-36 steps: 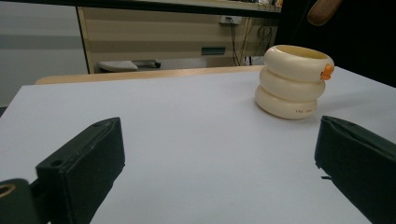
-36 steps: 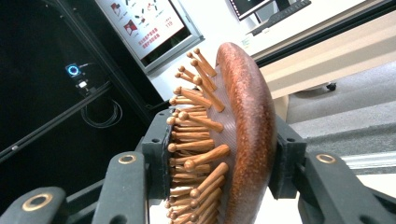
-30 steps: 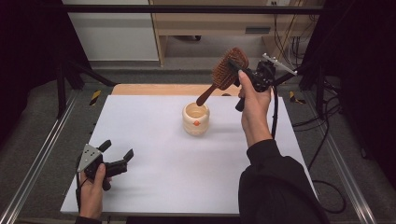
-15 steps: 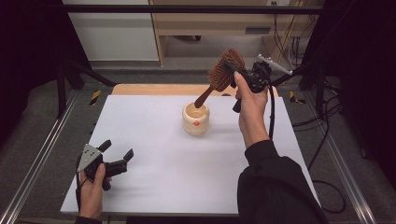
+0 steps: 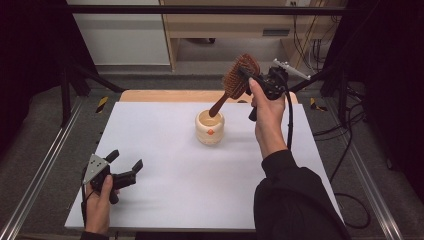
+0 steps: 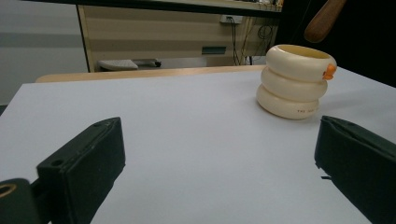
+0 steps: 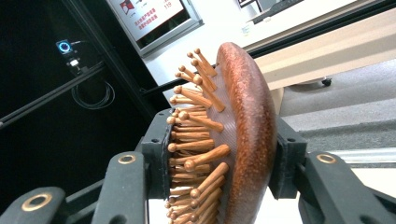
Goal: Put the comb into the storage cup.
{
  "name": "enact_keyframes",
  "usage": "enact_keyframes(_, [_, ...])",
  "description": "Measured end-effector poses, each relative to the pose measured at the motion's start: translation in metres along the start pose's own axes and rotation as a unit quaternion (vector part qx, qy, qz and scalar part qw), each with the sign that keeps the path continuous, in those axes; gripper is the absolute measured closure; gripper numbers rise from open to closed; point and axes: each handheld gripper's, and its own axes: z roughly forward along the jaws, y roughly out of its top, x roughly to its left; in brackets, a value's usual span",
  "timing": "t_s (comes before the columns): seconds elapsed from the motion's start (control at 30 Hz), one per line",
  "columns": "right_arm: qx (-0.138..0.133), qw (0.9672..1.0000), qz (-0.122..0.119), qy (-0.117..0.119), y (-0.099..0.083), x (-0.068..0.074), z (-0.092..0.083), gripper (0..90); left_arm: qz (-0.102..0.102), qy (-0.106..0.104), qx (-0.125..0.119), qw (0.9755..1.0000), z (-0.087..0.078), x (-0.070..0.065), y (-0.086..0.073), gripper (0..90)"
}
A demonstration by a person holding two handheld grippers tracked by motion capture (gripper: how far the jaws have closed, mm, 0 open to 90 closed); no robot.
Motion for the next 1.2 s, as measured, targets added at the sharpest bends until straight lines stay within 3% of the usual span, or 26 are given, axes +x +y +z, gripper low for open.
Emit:
enact_keyframes(0.6, [0.011,0.9998,-0.013,-0.007,-0.005,-0.002,0.006,51.8,0.002,-0.003,0.001,1.0000,0.001,-0.001,0.000,1.8])
enact_keyframes(1.2, [0.032,0.9993,-0.016,-0.003,-0.028,-0.001,0.020,51.8,0.002,-0.003,0.002,1.0000,0.001,-0.001,0.000,1.7])
